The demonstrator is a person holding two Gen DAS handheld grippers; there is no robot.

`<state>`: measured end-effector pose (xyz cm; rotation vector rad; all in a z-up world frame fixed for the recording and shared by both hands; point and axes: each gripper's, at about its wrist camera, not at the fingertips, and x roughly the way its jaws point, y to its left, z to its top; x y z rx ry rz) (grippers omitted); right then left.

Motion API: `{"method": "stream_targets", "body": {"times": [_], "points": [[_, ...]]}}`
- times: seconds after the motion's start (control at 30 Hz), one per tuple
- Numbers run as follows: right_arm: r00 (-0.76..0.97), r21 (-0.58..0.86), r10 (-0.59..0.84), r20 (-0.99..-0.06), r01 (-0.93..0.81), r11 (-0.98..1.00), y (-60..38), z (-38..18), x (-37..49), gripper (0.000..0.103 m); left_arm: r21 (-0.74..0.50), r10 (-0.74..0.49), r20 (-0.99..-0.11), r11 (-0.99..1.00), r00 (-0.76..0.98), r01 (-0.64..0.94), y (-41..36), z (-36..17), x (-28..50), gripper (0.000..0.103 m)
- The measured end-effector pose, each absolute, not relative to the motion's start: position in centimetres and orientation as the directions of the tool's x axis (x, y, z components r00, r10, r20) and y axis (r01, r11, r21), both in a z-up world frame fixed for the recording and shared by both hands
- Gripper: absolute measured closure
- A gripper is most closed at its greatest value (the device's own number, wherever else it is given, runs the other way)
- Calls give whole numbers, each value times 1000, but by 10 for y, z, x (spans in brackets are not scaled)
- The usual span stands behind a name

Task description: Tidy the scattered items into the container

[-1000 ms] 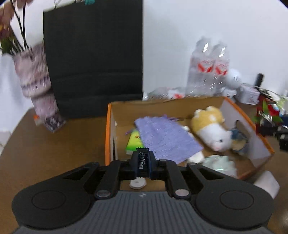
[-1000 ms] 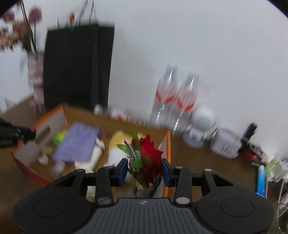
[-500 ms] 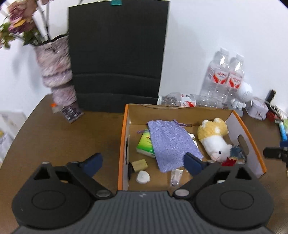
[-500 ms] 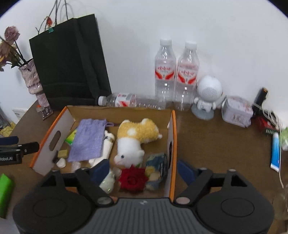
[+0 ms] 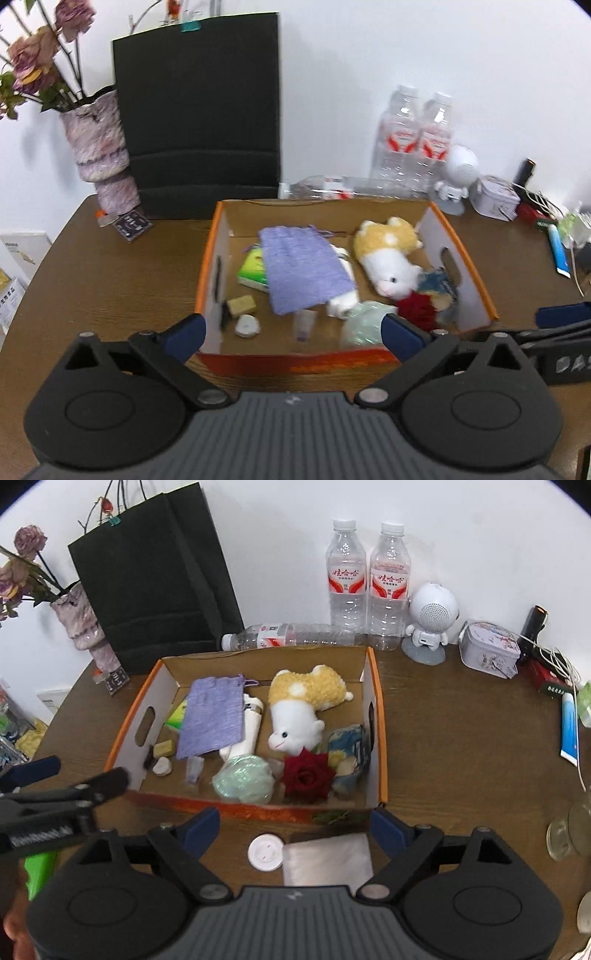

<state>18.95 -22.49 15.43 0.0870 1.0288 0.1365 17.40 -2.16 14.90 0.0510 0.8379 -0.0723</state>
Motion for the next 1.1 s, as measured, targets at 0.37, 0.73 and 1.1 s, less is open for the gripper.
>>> {"method": "stream_targets", "body": {"times": [0.37, 0.73, 1.1], "points": [[620, 123, 145, -771, -79, 989, -250, 166, 151, 15, -3, -19, -682, 1000, 731, 24, -2, 150, 135, 0], [774, 109, 162, -612, -121, 987, -234, 78, 53, 0, 60, -59, -526, 993, 848, 106, -8, 70, 35, 0], [743, 53, 164, -649, -171, 984, -205, 0, -17, 0, -39, -95, -620, 995, 779, 90, 14, -5, -20, 0]]}}
